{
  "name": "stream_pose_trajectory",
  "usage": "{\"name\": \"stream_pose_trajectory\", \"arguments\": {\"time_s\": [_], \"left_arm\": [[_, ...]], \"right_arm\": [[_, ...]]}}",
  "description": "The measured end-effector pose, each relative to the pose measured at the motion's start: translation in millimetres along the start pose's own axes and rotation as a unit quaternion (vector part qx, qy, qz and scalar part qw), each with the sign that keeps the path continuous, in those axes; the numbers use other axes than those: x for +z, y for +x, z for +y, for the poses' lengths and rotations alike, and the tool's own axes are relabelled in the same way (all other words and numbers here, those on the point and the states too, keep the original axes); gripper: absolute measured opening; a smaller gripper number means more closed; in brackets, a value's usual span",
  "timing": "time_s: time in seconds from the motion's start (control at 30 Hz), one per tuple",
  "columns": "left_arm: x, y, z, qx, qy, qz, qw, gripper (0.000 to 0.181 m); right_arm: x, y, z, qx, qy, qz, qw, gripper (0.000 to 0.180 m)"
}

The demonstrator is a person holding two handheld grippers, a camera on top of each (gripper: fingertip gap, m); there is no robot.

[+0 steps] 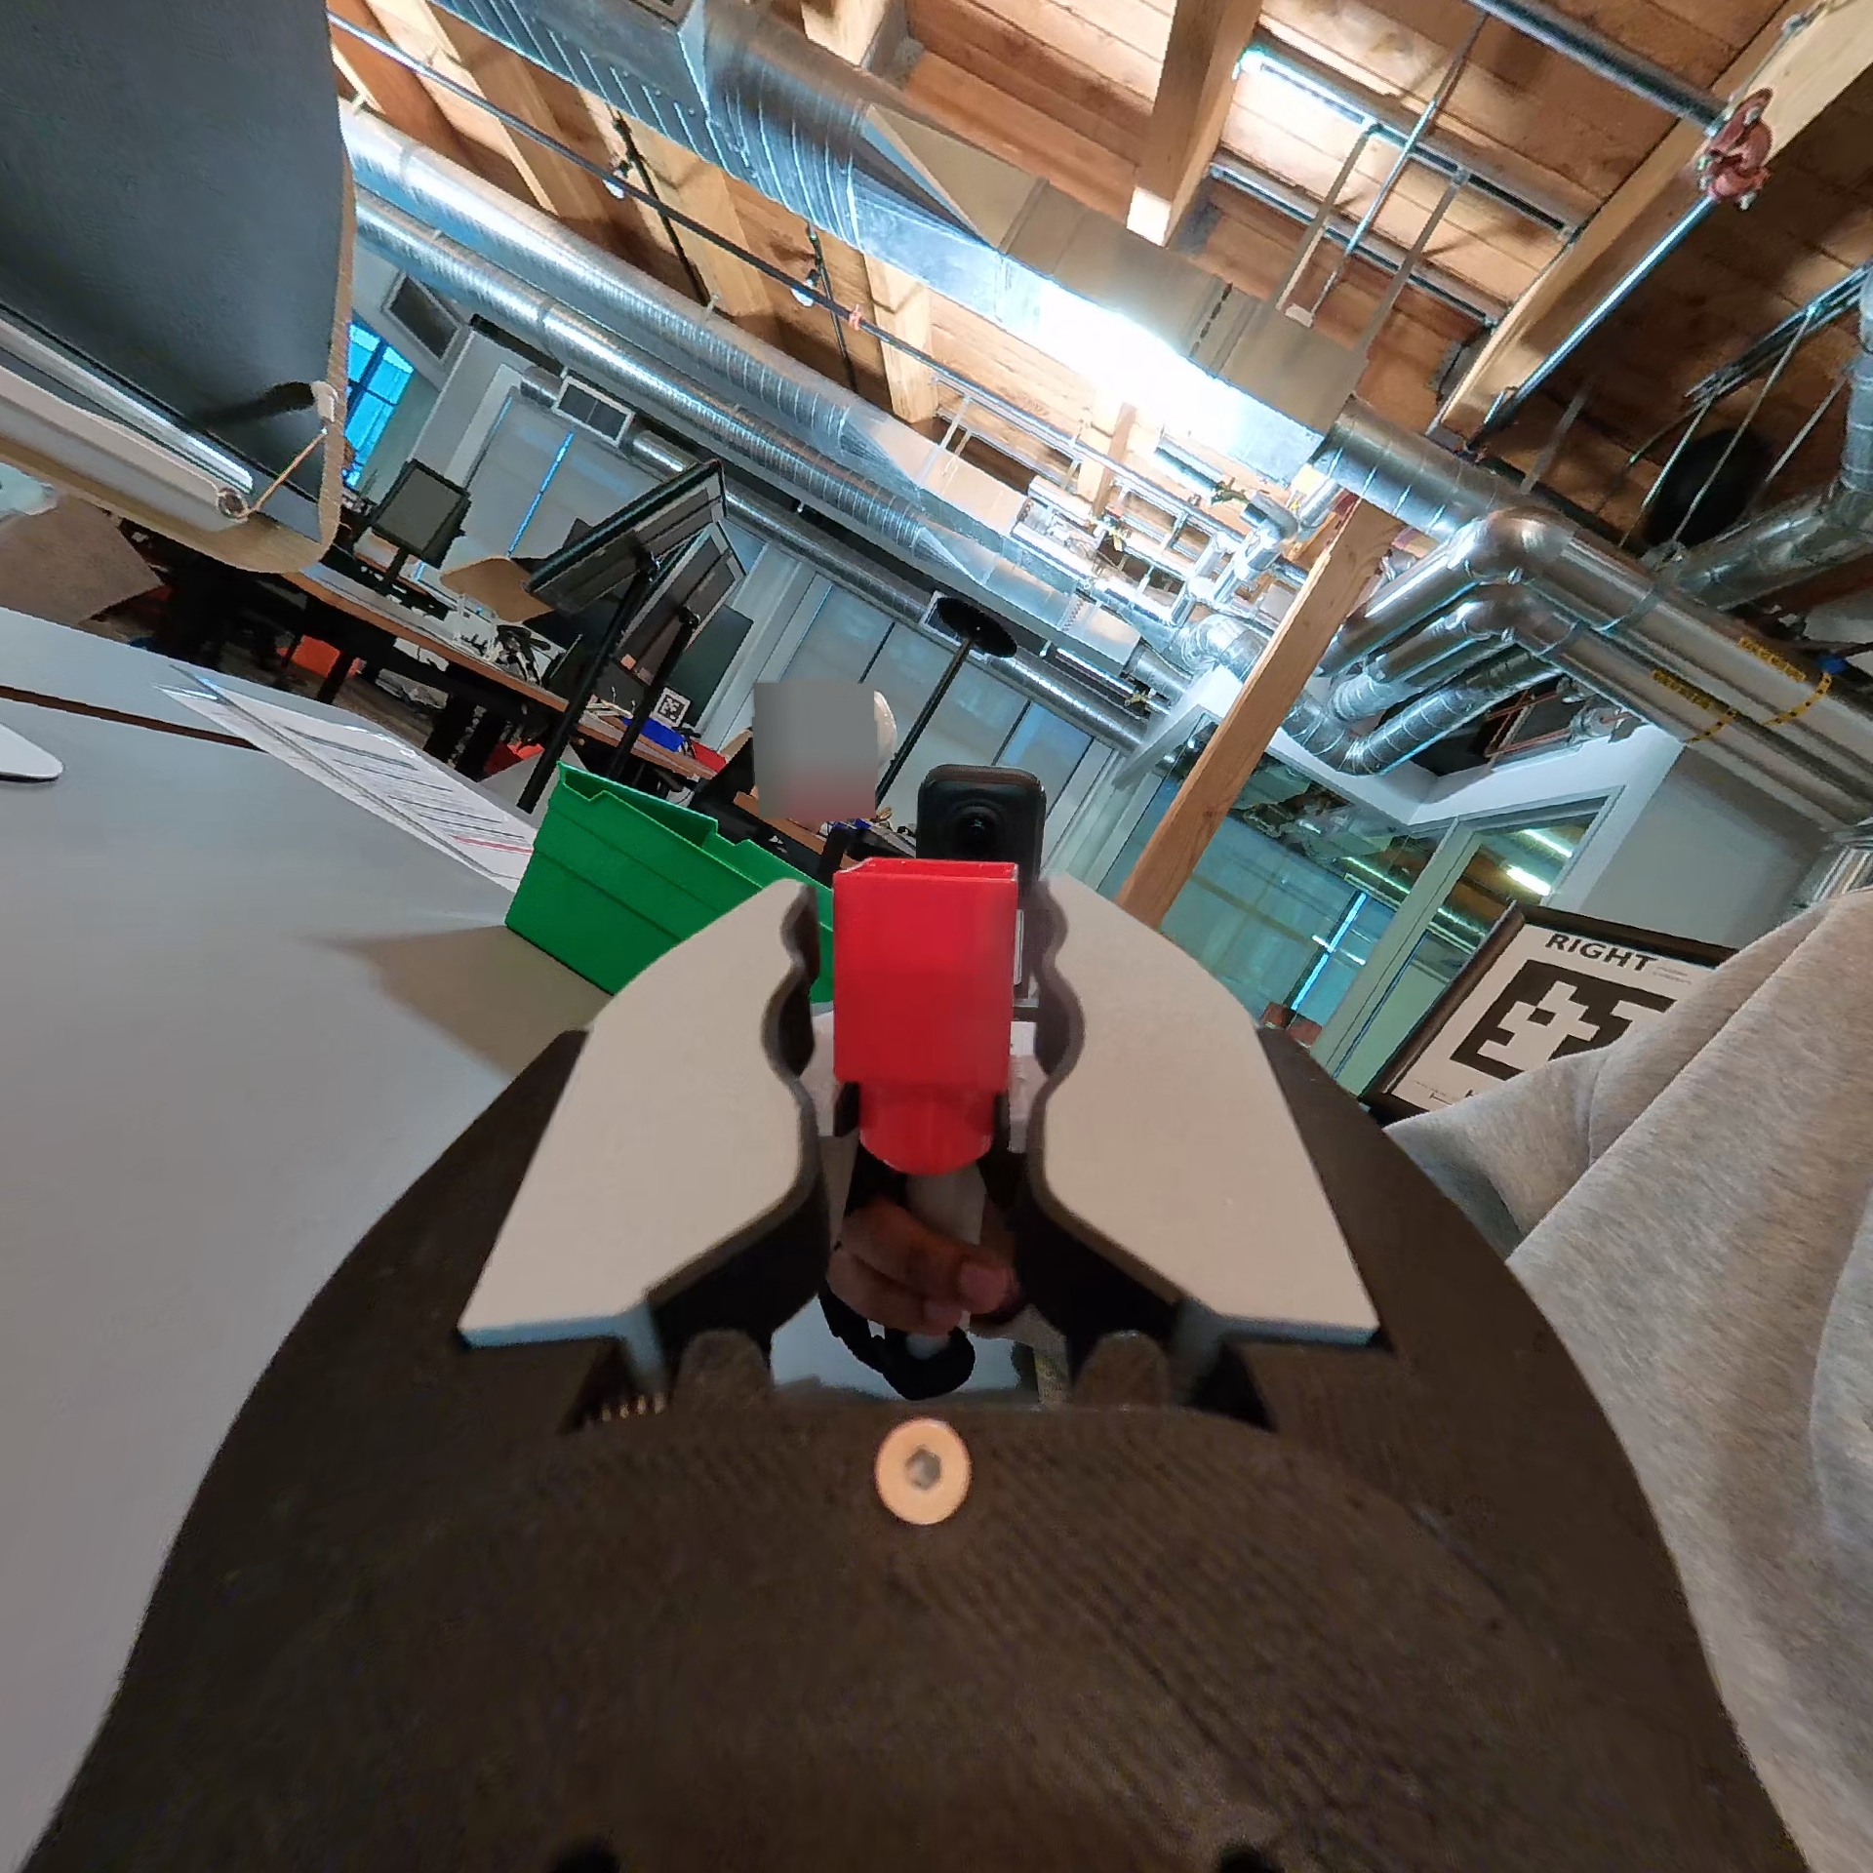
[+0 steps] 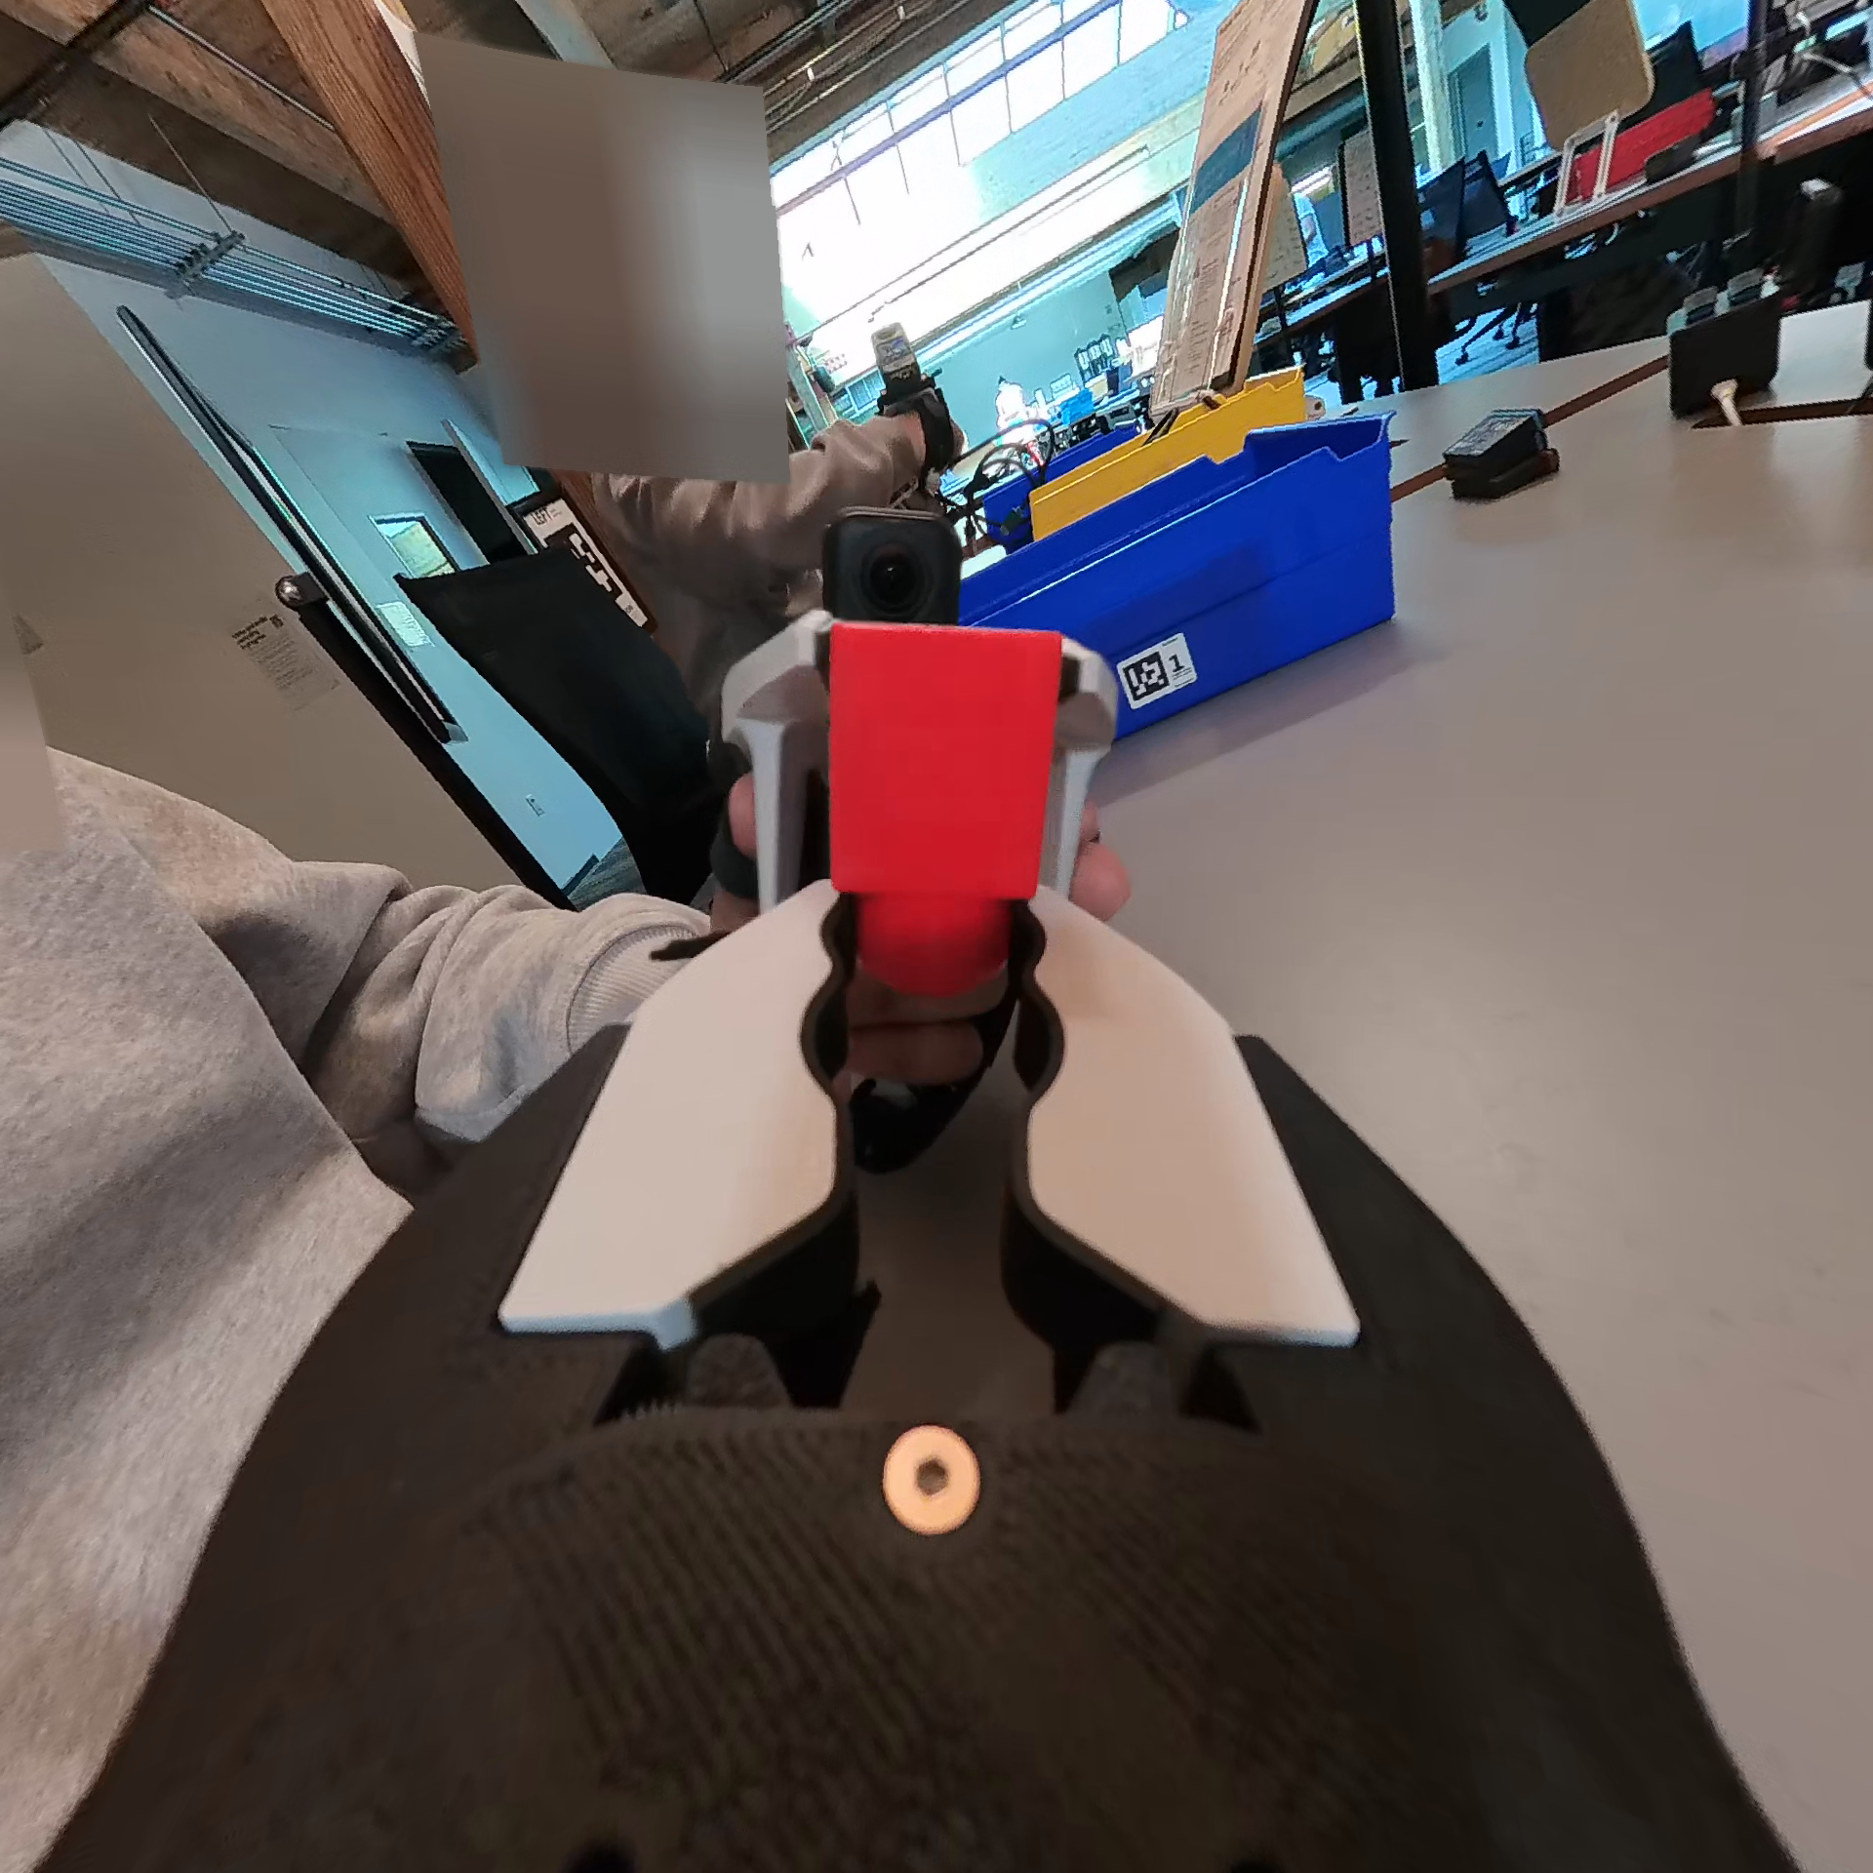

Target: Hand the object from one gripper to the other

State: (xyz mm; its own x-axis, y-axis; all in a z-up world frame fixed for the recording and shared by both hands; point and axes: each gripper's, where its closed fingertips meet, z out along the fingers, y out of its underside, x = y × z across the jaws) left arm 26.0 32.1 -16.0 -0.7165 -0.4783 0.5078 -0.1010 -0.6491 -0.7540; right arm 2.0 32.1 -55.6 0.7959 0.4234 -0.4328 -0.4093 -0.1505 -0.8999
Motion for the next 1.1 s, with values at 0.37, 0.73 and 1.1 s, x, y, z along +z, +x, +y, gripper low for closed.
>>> {"name": "stream_pose_trajectory", "arguments": {"time_s": [0.37,0.73,1.1], "left_arm": [[0,-3,0,-0.009,0.003,-0.006,1.0,0.058],[2,39,-2,-0.093,-0.016,0.16,0.983,0.061],[-1,68,-1,-0.164,-0.023,0.269,0.949,0.05]], "right_arm": [[-6,-2,-10,0.014,0.025,-0.015,0.999,0.029],[-11,-45,-12,0.073,0.017,-0.177,0.981,0.029],[-10,-78,-13,0.227,0.011,-0.325,0.918,0.029]]}}
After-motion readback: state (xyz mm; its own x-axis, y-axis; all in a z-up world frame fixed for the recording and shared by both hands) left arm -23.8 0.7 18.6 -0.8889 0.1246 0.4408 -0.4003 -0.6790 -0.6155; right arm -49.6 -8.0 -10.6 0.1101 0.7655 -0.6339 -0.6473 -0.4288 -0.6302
